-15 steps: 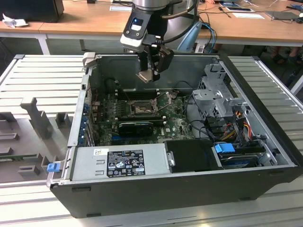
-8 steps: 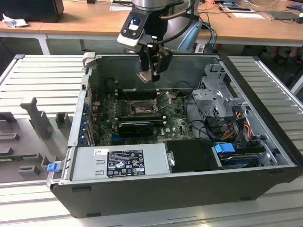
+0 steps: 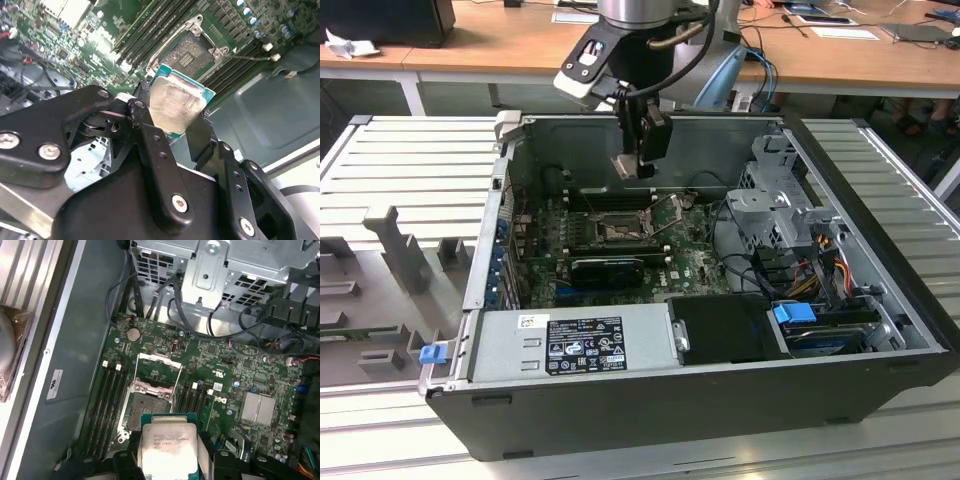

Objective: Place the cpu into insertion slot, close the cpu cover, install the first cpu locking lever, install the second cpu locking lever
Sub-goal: 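Place the cpu into insertion slot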

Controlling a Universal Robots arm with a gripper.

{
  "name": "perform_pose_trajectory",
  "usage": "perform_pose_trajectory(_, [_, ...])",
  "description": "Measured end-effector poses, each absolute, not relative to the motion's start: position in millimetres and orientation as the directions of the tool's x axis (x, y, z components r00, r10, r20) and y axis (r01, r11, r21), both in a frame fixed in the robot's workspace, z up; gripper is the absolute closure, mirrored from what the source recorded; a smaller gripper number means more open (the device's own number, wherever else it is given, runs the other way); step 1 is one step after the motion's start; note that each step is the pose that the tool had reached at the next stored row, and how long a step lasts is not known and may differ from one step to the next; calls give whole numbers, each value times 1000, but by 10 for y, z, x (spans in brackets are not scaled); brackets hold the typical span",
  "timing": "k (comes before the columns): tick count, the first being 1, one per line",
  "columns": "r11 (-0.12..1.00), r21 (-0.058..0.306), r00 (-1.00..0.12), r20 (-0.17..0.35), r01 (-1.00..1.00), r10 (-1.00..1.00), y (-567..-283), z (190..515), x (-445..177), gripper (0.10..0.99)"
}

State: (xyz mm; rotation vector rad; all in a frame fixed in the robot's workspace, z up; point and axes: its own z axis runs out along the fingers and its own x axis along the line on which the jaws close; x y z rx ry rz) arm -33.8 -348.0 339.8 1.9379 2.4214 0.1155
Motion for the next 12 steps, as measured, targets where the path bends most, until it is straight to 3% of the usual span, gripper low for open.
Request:
perform_pose_trajectory(4, [139,82,-141,17,987,990,-3480,3335,-338,557])
perform_pose_trajectory(12, [96,81,-98,17,992,995,-3480,3230,-339,557])
